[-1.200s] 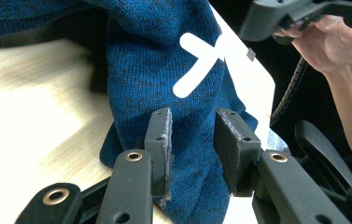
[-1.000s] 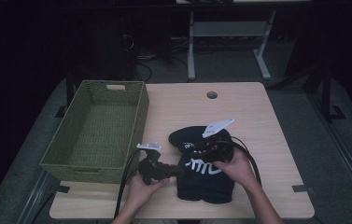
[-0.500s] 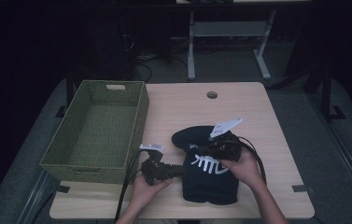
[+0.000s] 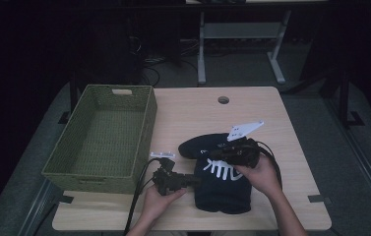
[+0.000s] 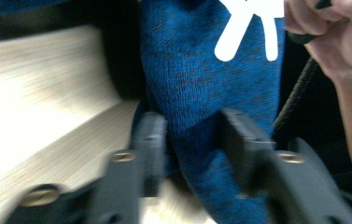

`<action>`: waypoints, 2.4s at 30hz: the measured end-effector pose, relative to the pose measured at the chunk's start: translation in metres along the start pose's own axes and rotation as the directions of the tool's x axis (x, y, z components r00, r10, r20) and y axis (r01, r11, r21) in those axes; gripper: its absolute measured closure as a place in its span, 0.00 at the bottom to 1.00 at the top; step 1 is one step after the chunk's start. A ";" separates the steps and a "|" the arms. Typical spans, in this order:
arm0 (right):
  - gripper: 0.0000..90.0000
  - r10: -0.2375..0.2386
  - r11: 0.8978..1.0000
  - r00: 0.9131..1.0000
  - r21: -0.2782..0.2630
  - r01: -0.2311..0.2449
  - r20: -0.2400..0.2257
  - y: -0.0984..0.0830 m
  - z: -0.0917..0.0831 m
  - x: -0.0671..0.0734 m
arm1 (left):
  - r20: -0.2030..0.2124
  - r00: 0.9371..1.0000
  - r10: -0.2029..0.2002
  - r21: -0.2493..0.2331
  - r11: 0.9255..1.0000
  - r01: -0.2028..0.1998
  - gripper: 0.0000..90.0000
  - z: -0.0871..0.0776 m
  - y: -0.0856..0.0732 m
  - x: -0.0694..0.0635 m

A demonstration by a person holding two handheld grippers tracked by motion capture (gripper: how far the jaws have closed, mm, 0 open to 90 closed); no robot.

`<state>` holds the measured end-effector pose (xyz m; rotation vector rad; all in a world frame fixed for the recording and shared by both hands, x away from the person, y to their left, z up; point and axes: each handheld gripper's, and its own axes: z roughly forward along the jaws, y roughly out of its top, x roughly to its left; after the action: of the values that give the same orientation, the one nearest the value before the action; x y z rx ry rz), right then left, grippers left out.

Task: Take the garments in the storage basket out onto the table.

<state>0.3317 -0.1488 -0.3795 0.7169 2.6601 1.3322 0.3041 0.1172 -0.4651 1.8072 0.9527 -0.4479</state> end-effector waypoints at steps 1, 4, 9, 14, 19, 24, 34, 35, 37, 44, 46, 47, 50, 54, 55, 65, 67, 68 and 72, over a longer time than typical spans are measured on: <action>0.96 -0.001 1.000 1.000 -0.003 0.001 0.000 0.000 0.000 0.000 | 0.006 1.000 0.005 -0.007 1.000 -0.005 0.79 0.000 0.000 -0.001; 0.96 0.003 1.000 1.000 -0.018 -0.003 -0.005 0.001 -0.001 0.000 | 0.013 0.999 0.032 -0.024 0.999 -0.032 0.93 -0.003 0.003 -0.005; 0.97 0.017 0.998 1.000 -0.055 -0.018 -0.007 0.005 -0.004 -0.004 | 0.025 0.998 0.050 -0.093 0.995 -0.048 0.95 -0.016 0.010 -0.015; 0.97 0.027 0.996 1.000 -0.083 -0.028 -0.007 0.011 -0.004 -0.006 | 0.038 0.996 0.081 -0.181 0.981 -0.073 0.96 -0.040 0.022 -0.029; 0.96 0.025 0.995 0.999 -0.096 -0.027 -0.024 0.014 0.001 -0.004 | 0.025 0.992 0.126 -0.213 0.970 -0.118 0.96 -0.053 0.036 -0.048; 0.96 0.020 0.996 1.000 -0.092 -0.022 -0.016 0.014 -0.002 -0.001 | 0.016 0.987 0.159 -0.179 0.972 -0.154 0.96 -0.046 0.049 -0.061; 0.72 0.021 0.999 0.999 0.024 -0.022 0.031 0.004 -0.018 -0.002 | 0.061 0.987 0.147 -0.121 0.983 -0.139 0.96 -0.019 0.052 -0.060; 0.70 0.020 0.999 0.999 0.028 -0.021 0.035 0.003 -0.021 -0.002 | 0.061 0.987 0.147 -0.122 0.983 -0.138 0.96 -0.019 0.052 -0.059; 0.69 0.012 0.999 0.999 0.030 -0.014 0.039 -0.001 -0.028 0.000 | 0.060 0.989 0.138 -0.127 0.983 -0.130 0.96 -0.019 0.053 -0.058; 0.79 0.014 0.994 0.999 0.106 -0.018 0.036 -0.019 -0.028 -0.002 | 0.058 0.990 0.128 -0.147 0.982 -0.119 0.96 -0.025 0.056 -0.054; 0.82 0.028 0.991 0.999 0.131 -0.032 0.037 -0.026 -0.021 -0.004 | 0.056 0.991 0.125 -0.159 0.981 -0.115 0.96 -0.027 0.058 -0.054; 0.83 0.038 0.990 0.999 0.137 -0.042 0.031 -0.028 -0.018 -0.005 | 0.058 0.991 0.123 -0.166 0.980 -0.112 0.96 -0.029 0.060 -0.054; 0.85 0.038 0.988 0.999 0.149 -0.038 0.002 -0.030 0.002 -0.001 | 0.044 0.989 0.140 -0.174 0.976 -0.131 0.96 -0.035 0.070 -0.059; 0.86 0.055 0.994 0.997 0.101 -0.049 -0.062 -0.023 0.022 0.003 | 0.016 0.986 0.169 -0.184 0.969 -0.163 0.96 -0.042 0.084 -0.071; 0.86 0.050 0.995 0.995 0.087 -0.043 -0.082 -0.020 0.028 0.004 | 0.010 0.984 0.179 -0.181 0.968 -0.175 0.96 -0.043 0.088 -0.074; 0.86 0.107 0.993 0.994 0.061 -0.104 -0.038 -0.044 -0.002 -0.007 | 0.072 0.977 0.199 -0.030 0.980 -0.197 0.96 0.018 0.088 -0.079; 0.86 0.130 0.989 0.992 0.069 -0.129 -0.010 -0.055 -0.017 -0.011 | 0.087 0.977 0.195 -0.039 0.980 -0.193 0.96 0.028 0.085 -0.079; 0.86 0.138 0.988 0.990 0.074 -0.138 0.005 -0.060 -0.022 -0.011 | 0.094 0.976 0.195 -0.046 0.980 -0.191 0.96 0.030 0.084 -0.080; 0.86 0.157 0.981 0.986 0.111 -0.162 0.057 -0.077 -0.026 -0.013 | 0.093 0.975 0.203 -0.060 0.978 -0.199 0.96 0.030 0.084 -0.082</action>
<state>0.3074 -0.2127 -0.4251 0.9822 2.7089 1.1855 0.3216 0.0415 -0.3718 1.7968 0.6989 -0.3782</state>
